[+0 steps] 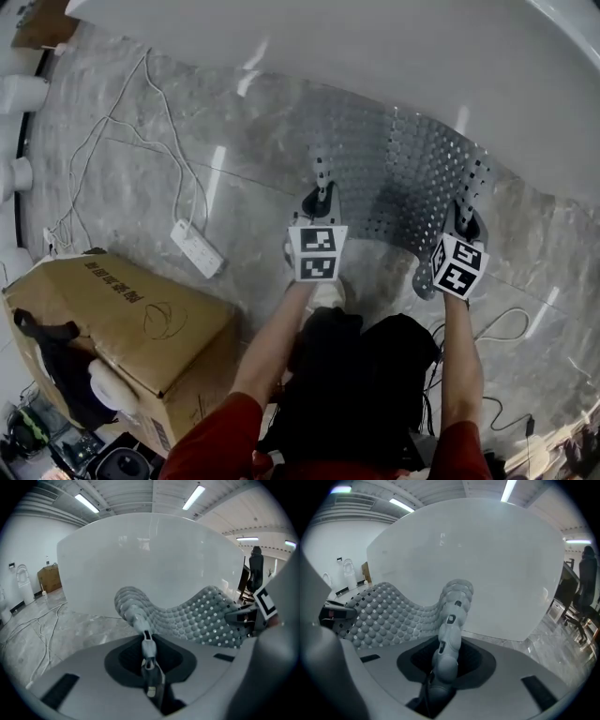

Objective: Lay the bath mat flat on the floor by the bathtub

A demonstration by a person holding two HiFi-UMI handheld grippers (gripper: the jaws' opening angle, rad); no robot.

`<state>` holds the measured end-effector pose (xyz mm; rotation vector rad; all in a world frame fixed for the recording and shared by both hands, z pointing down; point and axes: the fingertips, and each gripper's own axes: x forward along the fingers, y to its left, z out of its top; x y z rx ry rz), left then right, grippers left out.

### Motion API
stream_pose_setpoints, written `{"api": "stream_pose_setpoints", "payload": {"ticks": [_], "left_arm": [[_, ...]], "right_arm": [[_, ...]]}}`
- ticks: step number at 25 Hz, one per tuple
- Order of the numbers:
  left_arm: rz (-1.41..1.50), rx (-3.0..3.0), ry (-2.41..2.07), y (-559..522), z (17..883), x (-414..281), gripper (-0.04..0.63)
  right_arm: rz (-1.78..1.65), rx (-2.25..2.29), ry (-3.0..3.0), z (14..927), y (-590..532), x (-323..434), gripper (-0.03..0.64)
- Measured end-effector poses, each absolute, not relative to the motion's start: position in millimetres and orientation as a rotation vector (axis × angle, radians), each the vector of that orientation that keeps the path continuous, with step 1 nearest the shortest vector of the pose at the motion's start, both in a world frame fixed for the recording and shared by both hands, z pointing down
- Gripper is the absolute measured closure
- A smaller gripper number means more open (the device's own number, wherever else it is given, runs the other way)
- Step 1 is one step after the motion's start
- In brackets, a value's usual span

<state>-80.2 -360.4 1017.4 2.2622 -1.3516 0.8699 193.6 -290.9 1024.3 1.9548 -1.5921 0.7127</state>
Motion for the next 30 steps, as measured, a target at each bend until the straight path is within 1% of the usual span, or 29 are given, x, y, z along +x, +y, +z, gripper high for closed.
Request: {"api": "stream_pose_setpoints", "payload": {"ticks": [16,30], "left_arm": [[0.957,2.218,-1.347,-380,1102,-81,0.54],[1.111,2.159,-1.355,-405,1152,-106,0.538]], "right_arm": [[0.658,1.852,-1.556,1103,-311,207,0.505],[0.647,1.779,-1.47,1143,-320,237,0.455]]}}
